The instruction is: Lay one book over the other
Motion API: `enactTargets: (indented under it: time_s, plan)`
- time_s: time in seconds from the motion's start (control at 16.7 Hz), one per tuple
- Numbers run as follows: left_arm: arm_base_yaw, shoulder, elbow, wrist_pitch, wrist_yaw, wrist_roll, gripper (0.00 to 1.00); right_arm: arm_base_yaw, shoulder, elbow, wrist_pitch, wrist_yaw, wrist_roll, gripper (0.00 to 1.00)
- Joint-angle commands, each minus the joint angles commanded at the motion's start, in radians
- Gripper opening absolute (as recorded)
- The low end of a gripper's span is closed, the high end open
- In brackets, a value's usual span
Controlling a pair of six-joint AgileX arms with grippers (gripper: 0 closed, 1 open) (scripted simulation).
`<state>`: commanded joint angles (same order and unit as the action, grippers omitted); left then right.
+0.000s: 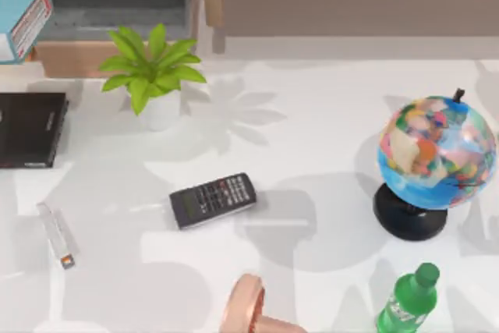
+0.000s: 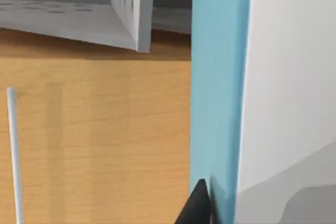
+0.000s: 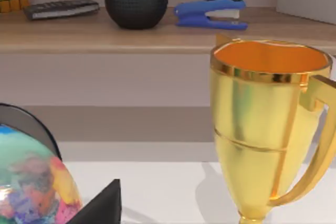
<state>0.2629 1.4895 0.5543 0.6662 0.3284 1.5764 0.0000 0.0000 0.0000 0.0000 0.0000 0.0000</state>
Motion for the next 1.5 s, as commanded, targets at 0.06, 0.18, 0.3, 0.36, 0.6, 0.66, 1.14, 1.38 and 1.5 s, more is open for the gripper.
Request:
enactTargets:
  time_s: [0.06,0.18,0.3,0.36,0.6,0.66,1.14,1.38,1.5]
  plan:
    - [0.017,0.045,-0.012,-0.024,-0.001,0.055,0.00,0.000,0.000,0.000,0.000,0.000,0.000,1.00]
    - [0.037,0.126,-0.018,-0.067,-0.009,0.139,0.00,0.000,0.000,0.000,0.000,0.000,0.000,1.00]
    - [0.046,0.170,-0.012,-0.092,-0.017,0.182,0.00,0.000,0.000,0.000,0.000,0.000,0.000,1.00]
    - [0.047,0.176,-0.010,-0.095,-0.018,0.188,0.00,0.000,0.000,0.000,0.000,0.000,0.000,1.00]
    - [0.042,0.173,-0.012,-0.094,-0.018,0.188,0.00,0.000,0.000,0.000,0.000,0.000,0.000,1.00]
    - [0.042,0.176,-0.010,-0.093,-0.018,0.188,0.00,0.000,0.000,0.000,0.000,0.000,0.000,1.00]
    - [0.041,0.199,0.004,-0.086,-0.023,0.185,0.08,0.000,0.000,0.000,0.000,0.000,0.000,1.00]
    - [0.041,0.199,0.004,-0.086,-0.023,0.185,0.38,0.000,0.000,0.000,0.000,0.000,0.000,1.00]
    - [0.041,0.199,0.004,-0.086,-0.023,0.185,0.53,0.000,0.000,0.000,0.000,0.000,0.000,1.00]
